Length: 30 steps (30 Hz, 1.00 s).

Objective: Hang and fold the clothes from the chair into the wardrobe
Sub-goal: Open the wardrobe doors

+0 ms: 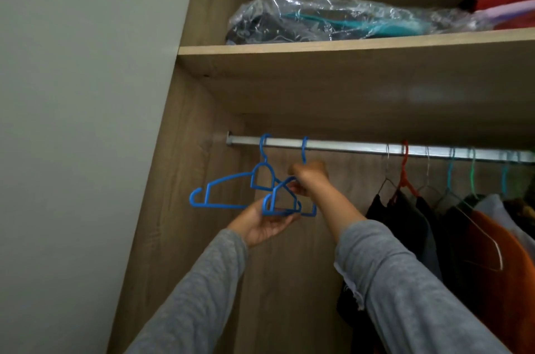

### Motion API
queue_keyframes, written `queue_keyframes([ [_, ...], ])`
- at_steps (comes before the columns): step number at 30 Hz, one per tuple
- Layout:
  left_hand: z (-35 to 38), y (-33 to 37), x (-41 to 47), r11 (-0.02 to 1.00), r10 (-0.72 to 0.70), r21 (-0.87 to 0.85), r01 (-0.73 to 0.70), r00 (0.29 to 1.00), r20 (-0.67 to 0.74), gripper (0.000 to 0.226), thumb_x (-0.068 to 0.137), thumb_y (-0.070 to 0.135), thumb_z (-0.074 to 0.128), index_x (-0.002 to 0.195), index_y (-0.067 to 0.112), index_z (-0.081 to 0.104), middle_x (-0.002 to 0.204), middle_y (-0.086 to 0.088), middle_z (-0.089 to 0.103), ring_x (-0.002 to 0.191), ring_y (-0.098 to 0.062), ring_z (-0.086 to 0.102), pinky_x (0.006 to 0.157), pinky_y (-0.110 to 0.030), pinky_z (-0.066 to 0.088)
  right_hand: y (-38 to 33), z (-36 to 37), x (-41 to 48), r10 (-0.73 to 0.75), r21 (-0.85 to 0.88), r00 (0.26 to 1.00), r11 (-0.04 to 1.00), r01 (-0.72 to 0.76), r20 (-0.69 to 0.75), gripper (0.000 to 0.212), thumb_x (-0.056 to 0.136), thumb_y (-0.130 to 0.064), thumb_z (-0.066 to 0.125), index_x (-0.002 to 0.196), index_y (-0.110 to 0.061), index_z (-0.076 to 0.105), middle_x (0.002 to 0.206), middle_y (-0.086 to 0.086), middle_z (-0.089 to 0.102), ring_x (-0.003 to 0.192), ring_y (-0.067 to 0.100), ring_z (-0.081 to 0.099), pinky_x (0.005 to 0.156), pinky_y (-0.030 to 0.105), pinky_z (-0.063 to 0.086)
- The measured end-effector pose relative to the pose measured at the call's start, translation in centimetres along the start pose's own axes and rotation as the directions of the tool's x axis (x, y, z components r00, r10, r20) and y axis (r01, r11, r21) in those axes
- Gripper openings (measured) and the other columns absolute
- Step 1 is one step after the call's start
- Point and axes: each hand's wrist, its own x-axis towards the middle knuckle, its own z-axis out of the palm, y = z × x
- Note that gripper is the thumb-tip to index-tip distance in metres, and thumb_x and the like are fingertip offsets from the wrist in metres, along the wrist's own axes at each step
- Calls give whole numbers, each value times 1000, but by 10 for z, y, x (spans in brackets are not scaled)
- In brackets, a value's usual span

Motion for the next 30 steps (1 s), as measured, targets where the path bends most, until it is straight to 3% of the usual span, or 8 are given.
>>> queue_keyframes([
  [3, 0, 4, 12, 1000, -19, 11, 19, 999, -26, 14, 96, -2, 39, 90, -6, 51, 83, -38, 55, 50, -32, 66, 45, -26, 55, 3, 1, 7, 24, 14, 999, 1000, -24, 21, 23, 79, 0, 62, 101, 7, 59, 76, 16, 59, 51, 22, 60, 36, 23, 47],
  [8, 0, 4, 18, 998, 16, 69, -13, 999, -34, 17, 93, -10, 39, 83, -8, 53, 74, -35, 58, 45, -25, 65, 43, -20, 53, -2, 3, 11, 3, -57, 998, 998, 0, 61, 4, 81, 5, 60, 84, 5, 57, 66, 13, 55, 52, 20, 58, 39, 23, 52],
  [14, 16, 19, 5, 954, 110, 285, -88, 992, -62, 22, 94, -10, 38, 77, -6, 51, 72, -28, 56, 63, -27, 60, 47, -17, 52, -15, 6, 16, -46, -100, 999, 994, 45, -10, 13, 79, 2, 62, 68, 1, 55, 60, 12, 59, 53, 20, 61, 71, 35, 59],
  [17, 18, 22, 0, 936, 125, 340, -91, 989, -78, 23, 93, -10, 40, 75, -6, 54, 62, -21, 61, 48, -19, 63, 47, -16, 52, -16, 4, 12, -29, -40, 1000, 999, 29, -5, 13, 77, 3, 65, 69, -1, 55, 63, 12, 59, 56, 20, 62, 72, 36, 59],
  [22, 15, 12, -4, 919, 162, 383, -91, 974, -157, 26, 93, -12, 37, 116, -15, 49, 75, -19, 57, 46, -17, 64, 42, -17, 51, -11, 2, -5, 0, -18, 999, 1000, 1, 37, 18, 75, 6, 66, 62, 0, 55, 61, 12, 58, 56, 20, 61, 69, 36, 59],
  [24, 10, 4, -11, 914, 136, 401, -58, 976, -168, 27, 93, -13, 38, 118, -17, 48, 73, -18, 57, 51, -17, 64, 45, -18, 53, -6, 2, -19, 19, -79, 999, 997, -15, 47, 19, 76, 7, 64, 62, -1, 54, 58, 10, 56, 54, 19, 59, 68, 36, 59],
  [26, 4, -6, -20, 919, 103, 392, -32, 981, -162, 26, 91, -15, 38, 115, -14, 50, 73, -17, 58, 56, -18, 64, 45, -19, 54, 1, -1, -33, 28, -190, 997, 982, -15, 66, 18, 77, 7, 59, 63, -1, 53, 52, 10, 54, 51, 19, 58, 67, 36, 59],
  [30, -15, -33, -41, 898, 20, 437, 46, 989, -144, 22, 89, -15, 40, 79, -6, 57, 53, -7, 64, 48, -11, 63, 54, -19, 53, 22, -8, -71, 62, -294, 992, 955, -28, 106, 14, 79, 9, 48, 72, -3, 51, 59, 13, 53, 50, 19, 54, 53, 33, 54],
])
